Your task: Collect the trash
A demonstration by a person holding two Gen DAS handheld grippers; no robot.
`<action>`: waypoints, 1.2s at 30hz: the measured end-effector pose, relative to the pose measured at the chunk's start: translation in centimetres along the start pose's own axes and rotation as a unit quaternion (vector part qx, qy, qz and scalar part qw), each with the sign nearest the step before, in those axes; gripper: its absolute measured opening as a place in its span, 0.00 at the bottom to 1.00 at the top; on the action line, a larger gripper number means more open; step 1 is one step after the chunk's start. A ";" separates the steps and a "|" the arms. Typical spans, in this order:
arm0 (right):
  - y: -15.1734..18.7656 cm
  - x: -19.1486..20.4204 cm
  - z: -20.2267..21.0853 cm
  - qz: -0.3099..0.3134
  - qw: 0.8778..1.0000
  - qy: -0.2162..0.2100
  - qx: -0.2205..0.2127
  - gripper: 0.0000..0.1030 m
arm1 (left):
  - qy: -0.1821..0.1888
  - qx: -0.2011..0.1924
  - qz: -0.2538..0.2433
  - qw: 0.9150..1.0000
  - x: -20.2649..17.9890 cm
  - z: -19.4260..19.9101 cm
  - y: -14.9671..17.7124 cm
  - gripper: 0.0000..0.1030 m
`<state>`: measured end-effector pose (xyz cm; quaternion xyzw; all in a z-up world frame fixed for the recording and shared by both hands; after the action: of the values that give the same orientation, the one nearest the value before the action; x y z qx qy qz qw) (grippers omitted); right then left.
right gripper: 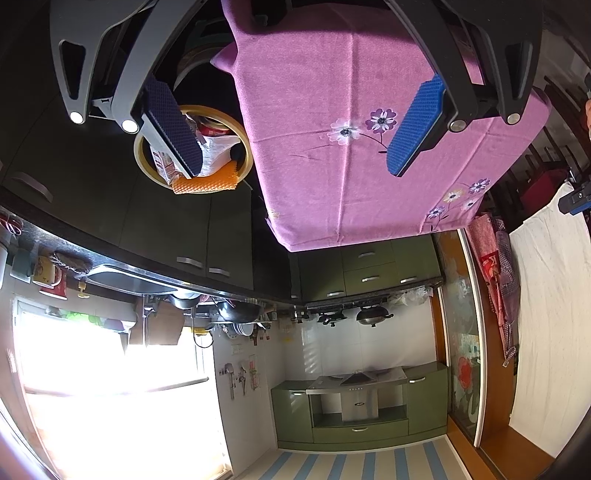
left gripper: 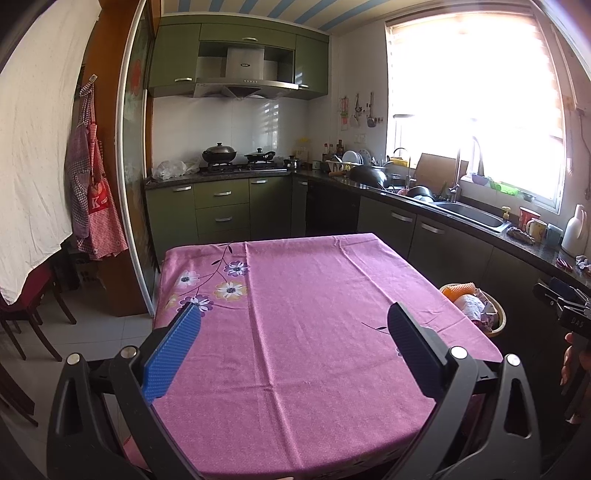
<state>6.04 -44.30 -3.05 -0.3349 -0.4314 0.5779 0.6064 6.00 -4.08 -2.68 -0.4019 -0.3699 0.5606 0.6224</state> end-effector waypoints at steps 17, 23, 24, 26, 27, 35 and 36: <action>0.0 0.1 -0.1 0.002 1.000 -0.003 0.002 0.95 | 0.009 0.008 0.001 1.000 -0.5 -0.3 0.1 0.93; 0.0 0.1 -0.1 0.002 1.000 -0.003 0.001 0.95 | 0.016 0.016 0.003 1.000 -0.7 -0.6 0.2 0.93; 0.0 0.1 -0.1 0.002 1.000 -0.003 0.002 0.95 | 0.020 0.021 0.008 1.000 -0.6 -0.7 0.3 0.93; 0.0 0.1 -0.1 0.002 1.000 -0.003 0.002 0.95 | 0.028 0.023 0.017 0.999 -0.5 -1.0 0.4 0.93; 0.1 0.1 -0.1 0.002 1.000 -0.003 0.002 0.95 | 0.030 0.023 0.021 0.999 -0.4 -1.0 0.4 0.93; 0.2 0.1 -0.4 0.003 1.000 -0.005 0.005 0.95 | 0.003 0.023 0.014 1.000 0.6 -1.6 0.5 0.93; 0.2 0.1 -0.4 0.003 1.000 -0.005 0.005 0.95 | -0.004 0.025 0.011 1.000 0.7 -1.8 0.6 0.93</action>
<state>6.31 -44.12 -3.38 -0.3297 -0.4304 0.5835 0.6045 7.46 -3.47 -3.92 -0.3886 -0.3535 0.5781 0.6243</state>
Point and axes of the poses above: each gripper's, at about its wrist camera, not at the fingertips, and z roughly against the way its jaws point, x to its left, y to its underside, the point moved 7 cm from there along -z, roughly the way its jaws point, and after that the axes turned 5 degrees about -y, right-handed, at the moved point
